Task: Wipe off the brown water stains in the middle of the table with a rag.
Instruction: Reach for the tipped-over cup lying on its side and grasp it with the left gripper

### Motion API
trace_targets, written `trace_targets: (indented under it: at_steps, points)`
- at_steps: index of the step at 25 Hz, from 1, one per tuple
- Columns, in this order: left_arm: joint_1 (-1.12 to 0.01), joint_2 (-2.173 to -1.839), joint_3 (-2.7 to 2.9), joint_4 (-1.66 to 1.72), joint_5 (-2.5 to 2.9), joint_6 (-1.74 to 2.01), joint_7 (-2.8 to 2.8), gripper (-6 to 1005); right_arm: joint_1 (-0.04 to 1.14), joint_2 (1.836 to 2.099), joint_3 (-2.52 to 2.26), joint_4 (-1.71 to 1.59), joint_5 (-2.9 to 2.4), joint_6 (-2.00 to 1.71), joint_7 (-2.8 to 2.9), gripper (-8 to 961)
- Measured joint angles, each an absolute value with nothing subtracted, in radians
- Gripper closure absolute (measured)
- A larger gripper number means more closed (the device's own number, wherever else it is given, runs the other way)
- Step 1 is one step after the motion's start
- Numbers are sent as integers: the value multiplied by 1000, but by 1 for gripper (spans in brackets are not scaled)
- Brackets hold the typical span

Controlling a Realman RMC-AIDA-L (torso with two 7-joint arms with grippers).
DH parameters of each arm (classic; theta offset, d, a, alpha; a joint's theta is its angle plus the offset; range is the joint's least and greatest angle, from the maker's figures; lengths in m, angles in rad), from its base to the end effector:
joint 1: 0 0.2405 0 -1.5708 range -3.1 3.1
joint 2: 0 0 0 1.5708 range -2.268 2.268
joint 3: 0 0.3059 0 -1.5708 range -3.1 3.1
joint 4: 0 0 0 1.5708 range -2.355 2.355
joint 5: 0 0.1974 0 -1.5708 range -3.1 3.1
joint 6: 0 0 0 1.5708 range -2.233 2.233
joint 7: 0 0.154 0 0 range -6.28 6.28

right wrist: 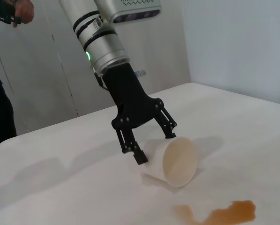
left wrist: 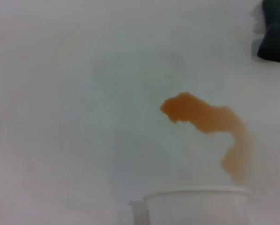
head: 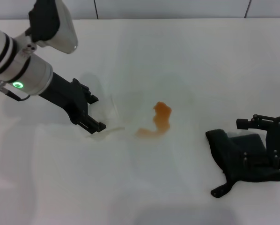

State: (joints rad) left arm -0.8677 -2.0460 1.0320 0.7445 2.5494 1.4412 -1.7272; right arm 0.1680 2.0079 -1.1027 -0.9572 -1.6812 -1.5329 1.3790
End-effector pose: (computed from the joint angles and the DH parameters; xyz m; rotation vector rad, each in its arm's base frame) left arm -0.2349 0.4166 -0.0522 -2.9845 -0.3246 0.4110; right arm 0.3278 0.2671 -0.0041 -2.7200 0.5160 0.6068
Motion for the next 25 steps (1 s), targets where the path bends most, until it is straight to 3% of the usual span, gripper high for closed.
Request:
trace_targets:
  at_steps: [20, 25]
  points:
    - [-867, -2051, 1046, 744, 2550, 1422, -1728, 128, 167, 2008, -1101, -957, -1681, -1529, 1379, 145]
    - [-867, -2051, 1046, 744, 2558, 1419, -1729, 227, 169, 2008, -1101, -957, -1681, -1528, 1379, 145]
